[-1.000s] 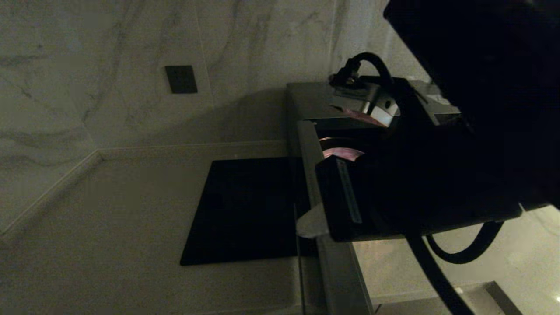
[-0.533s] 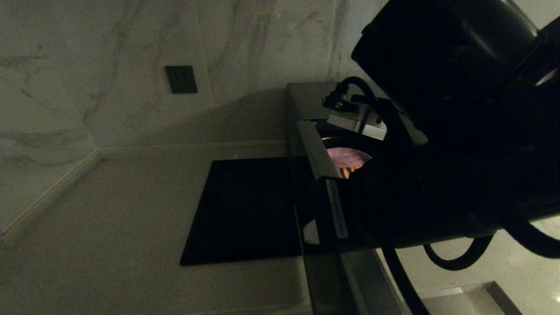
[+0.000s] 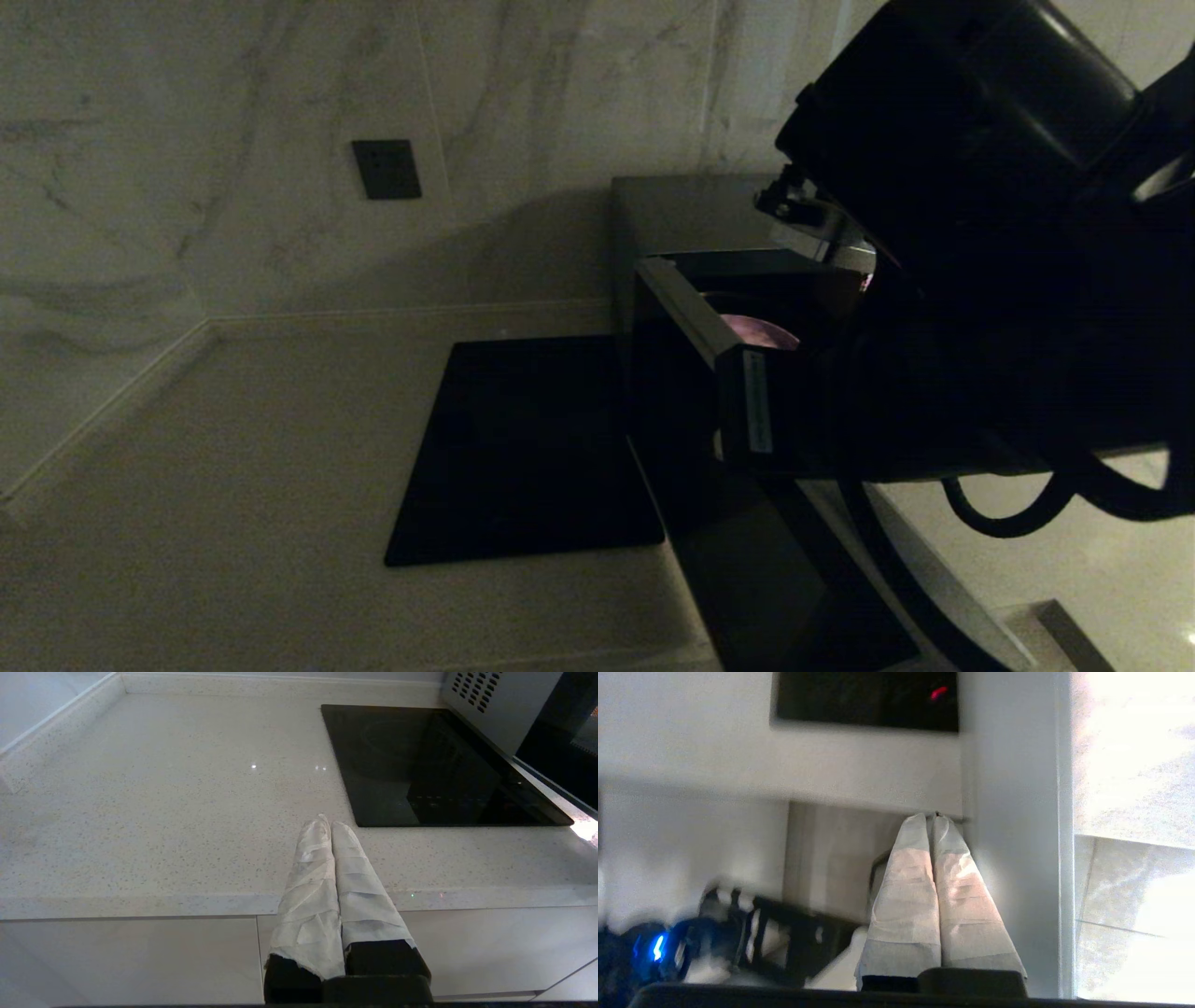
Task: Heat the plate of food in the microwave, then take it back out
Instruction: Close the microwave oven
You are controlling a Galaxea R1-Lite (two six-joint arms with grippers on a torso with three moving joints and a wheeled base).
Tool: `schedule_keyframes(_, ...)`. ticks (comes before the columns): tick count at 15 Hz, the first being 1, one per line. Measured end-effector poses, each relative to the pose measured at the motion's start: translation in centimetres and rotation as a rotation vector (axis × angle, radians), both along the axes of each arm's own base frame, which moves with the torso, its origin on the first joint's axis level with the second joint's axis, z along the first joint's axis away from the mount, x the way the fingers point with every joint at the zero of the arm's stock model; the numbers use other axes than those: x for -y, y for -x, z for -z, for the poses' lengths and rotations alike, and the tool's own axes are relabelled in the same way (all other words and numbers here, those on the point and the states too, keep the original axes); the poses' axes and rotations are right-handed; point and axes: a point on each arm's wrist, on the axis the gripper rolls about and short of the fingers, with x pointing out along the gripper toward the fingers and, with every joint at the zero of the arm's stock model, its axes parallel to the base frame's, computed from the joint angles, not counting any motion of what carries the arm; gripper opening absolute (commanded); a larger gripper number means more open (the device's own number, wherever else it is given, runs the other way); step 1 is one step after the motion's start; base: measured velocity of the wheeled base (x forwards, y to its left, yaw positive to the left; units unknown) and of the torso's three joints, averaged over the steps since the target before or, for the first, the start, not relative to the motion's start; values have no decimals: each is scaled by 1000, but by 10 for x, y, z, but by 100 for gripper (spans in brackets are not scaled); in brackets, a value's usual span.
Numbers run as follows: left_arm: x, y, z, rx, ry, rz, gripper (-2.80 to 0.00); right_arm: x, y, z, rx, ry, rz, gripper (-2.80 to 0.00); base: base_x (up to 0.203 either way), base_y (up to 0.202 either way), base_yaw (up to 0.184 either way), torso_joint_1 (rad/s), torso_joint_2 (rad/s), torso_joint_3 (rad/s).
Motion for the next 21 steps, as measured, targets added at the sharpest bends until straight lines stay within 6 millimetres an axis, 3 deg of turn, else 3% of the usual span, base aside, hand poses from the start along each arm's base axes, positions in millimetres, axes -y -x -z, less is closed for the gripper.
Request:
schedule_keyframes(7, 0, 0, 0, 0, 0, 0, -280, 46, -22, 3, 4, 29, 201, -280, 0, 0, 0, 0, 0, 0)
schedule_keyframes(15, 0, 0, 0, 0, 0, 0, -280, 137, -53, 1, 53, 10, 446, -280, 0, 0, 0, 0, 0, 0)
schedule_keyframes(21, 0, 0, 0, 0, 0, 0, -280, 164, -72, 1, 106, -73, 496, -280, 0, 0, 0, 0, 0, 0)
